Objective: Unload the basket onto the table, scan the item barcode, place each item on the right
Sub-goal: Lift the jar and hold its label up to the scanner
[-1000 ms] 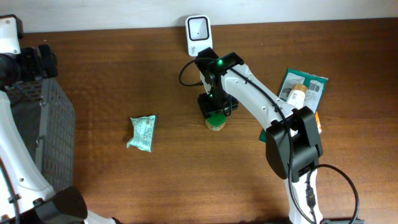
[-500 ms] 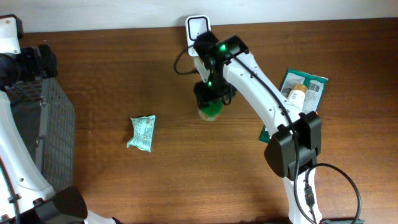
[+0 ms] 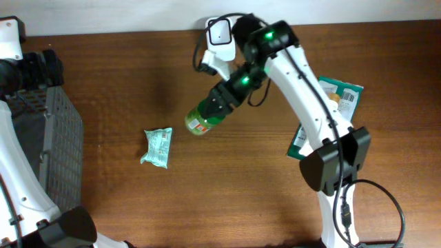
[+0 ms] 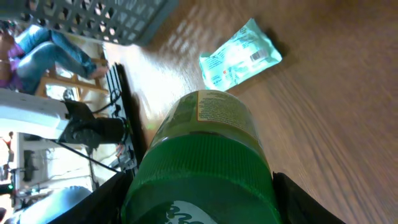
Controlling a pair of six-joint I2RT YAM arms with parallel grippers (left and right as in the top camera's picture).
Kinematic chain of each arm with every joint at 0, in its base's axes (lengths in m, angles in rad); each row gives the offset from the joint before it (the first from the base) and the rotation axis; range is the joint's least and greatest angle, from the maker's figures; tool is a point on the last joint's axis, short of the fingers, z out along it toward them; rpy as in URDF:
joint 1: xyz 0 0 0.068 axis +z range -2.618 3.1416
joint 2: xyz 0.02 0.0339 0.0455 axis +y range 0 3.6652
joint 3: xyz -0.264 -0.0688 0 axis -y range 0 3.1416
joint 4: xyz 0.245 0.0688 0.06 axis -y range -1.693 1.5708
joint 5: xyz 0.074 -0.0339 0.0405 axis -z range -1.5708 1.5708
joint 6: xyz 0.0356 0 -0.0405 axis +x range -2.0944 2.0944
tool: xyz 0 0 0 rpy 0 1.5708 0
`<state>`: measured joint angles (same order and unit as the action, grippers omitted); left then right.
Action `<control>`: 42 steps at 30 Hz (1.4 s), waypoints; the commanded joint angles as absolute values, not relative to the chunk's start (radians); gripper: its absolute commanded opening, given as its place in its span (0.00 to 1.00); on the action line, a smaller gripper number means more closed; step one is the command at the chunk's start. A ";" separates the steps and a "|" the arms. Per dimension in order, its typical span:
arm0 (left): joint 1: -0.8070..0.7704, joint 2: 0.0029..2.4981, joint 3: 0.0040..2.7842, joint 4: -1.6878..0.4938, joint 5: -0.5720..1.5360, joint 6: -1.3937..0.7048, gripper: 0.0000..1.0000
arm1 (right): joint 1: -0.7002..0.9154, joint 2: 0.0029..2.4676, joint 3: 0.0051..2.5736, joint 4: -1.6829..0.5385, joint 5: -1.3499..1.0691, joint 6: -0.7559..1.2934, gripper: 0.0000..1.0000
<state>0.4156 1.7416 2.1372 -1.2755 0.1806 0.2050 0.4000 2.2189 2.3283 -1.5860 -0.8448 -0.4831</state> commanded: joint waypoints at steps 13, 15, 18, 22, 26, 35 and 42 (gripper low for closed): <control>0.420 1.740 2.135 -1.274 0.191 0.196 0.99 | 0.502 2.237 2.354 -1.239 -0.030 -0.418 0.53; 0.420 1.740 2.135 -1.274 0.191 0.196 0.99 | 0.511 2.259 2.350 -1.114 0.136 -0.426 0.52; 0.420 1.740 2.135 -1.274 0.191 0.196 0.99 | 0.506 2.297 2.349 -0.945 0.261 -0.546 0.49; 0.420 1.740 2.135 -1.274 0.191 0.196 0.99 | 0.485 2.344 2.348 -0.752 0.302 -0.723 0.49; 0.420 1.740 2.135 -1.274 0.191 0.196 0.99 | 0.463 2.381 2.347 -0.548 0.301 -0.818 0.49; 0.420 1.740 2.135 -1.274 0.191 0.196 0.99 | 0.415 2.476 2.346 -0.228 0.290 -1.021 0.50; 0.420 1.740 2.135 -1.274 0.191 0.196 0.99 | 0.418 2.497 2.346 -0.204 0.258 -1.021 0.50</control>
<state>0.4156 1.7416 2.1372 -1.2758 0.1806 0.2050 0.4137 2.4943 2.3287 -0.2276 0.2699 -1.0100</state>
